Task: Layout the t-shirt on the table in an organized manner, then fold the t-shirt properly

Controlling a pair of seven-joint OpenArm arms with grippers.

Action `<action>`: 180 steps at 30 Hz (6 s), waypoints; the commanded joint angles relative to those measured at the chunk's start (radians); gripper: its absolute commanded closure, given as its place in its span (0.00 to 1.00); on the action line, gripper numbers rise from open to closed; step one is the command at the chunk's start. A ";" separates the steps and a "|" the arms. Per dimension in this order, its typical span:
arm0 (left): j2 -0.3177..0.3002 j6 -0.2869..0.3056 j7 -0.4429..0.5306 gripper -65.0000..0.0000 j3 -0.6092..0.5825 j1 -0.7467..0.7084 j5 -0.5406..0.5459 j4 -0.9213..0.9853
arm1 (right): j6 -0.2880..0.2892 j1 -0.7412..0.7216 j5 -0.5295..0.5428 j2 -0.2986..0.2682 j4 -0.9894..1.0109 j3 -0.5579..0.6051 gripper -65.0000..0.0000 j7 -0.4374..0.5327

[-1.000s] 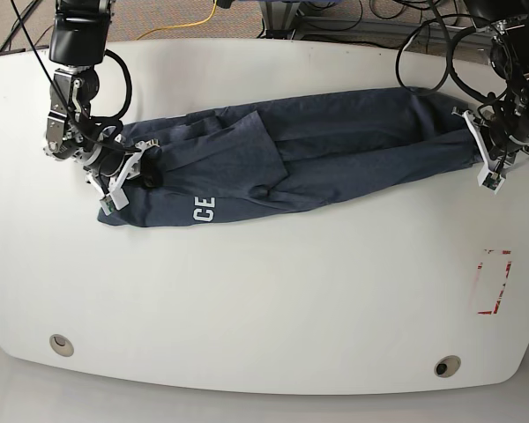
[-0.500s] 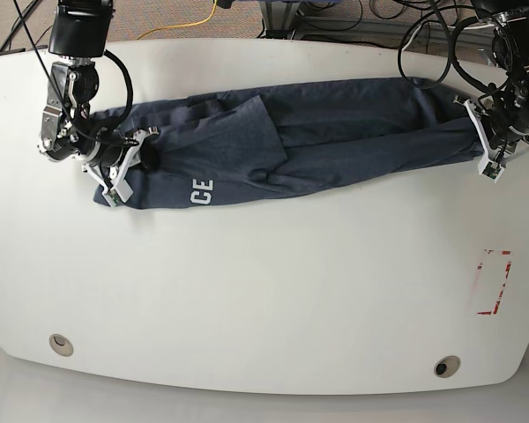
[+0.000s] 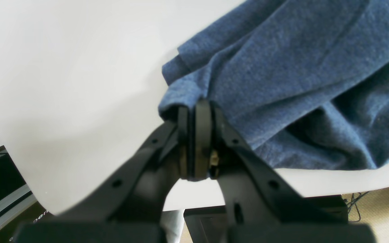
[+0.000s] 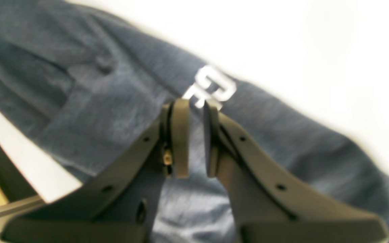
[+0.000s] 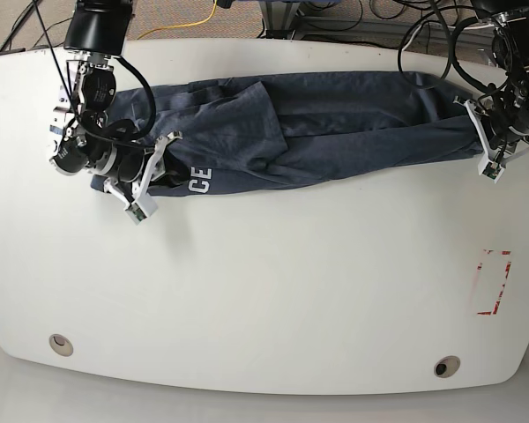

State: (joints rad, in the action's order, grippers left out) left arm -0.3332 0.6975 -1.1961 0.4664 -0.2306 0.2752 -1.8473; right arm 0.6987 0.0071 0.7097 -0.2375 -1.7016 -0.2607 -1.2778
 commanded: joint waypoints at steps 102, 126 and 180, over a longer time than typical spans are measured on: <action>-0.229 0.001 0.213 0.99 -0.059 -0.200 0.005 0.243 | -0.001 -0.043 -0.103 0.037 0.561 0.340 0.89 0.550; -0.228 0.001 0.006 0.63 0.214 -0.229 0.003 0.002 | -0.001 -0.046 -0.103 0.045 0.561 0.340 0.89 0.550; 0.076 0.001 0.071 0.63 -0.019 0.049 -0.034 0.219 | -0.001 -0.045 -0.101 0.042 0.558 0.341 0.89 0.550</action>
State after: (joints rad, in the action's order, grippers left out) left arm -0.2344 0.7074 -1.1446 0.4587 -0.2081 0.2810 -1.6676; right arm 0.7593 -0.0494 0.6621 -0.1822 -1.1610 0.0803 -0.6575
